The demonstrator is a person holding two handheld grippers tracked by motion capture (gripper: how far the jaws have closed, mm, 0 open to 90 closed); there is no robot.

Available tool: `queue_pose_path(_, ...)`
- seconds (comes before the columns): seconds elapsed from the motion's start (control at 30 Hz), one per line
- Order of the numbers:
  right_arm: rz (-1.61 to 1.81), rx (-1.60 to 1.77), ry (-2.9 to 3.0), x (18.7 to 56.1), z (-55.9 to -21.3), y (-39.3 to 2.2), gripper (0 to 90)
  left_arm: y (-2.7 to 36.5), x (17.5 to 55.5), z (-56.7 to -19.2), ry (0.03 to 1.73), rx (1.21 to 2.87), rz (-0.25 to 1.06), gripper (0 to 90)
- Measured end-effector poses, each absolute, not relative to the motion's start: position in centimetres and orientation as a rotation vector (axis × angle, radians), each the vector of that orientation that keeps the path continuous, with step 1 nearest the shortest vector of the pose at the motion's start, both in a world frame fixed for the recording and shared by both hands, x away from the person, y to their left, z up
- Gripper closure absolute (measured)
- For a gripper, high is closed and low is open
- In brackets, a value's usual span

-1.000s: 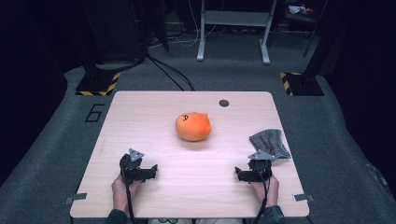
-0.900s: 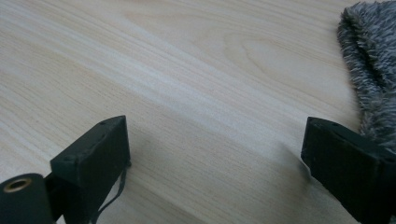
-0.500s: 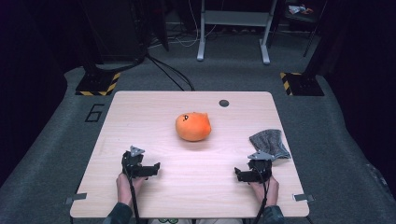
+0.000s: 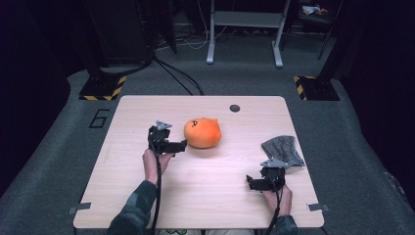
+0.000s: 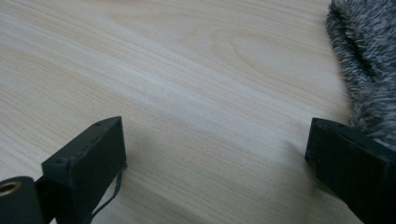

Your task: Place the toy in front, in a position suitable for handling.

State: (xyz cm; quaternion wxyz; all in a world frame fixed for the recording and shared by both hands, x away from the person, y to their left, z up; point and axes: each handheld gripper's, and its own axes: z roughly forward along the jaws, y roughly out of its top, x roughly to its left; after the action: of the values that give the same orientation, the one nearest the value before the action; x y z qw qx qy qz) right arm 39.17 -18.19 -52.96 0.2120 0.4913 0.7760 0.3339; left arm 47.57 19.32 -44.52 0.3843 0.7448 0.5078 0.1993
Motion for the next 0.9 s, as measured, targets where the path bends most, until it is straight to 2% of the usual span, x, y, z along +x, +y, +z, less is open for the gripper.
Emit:
queue_pose_path(0.23, 0.929, 1.364, 2.155, 39.2, -53.0, -18.2, 4.4, 15.7, 50.5, -43.8, 1.279, 1.922, 0.521, 5.5)
queue_pose_path(0.6, 0.929, 1.367, 2.154, 39.2, -53.0, -18.2, 4.5, 13.5, 52.9, -45.4, 1.303, 1.984, 0.468, 11.0)
queue_pose_path(0.73, 0.929, 1.368, 2.153, 39.2, -53.0, -18.2, 4.7, 13.5, 52.7, -45.9, 1.318, 1.976, 0.484, 18.8)
queue_pose_path(0.9, 0.93, 1.368, 2.152, 39.2, -53.0, -18.2, 5.1, 13.9, 52.6, -46.6, 1.324, 1.947, 0.459, 35.3)
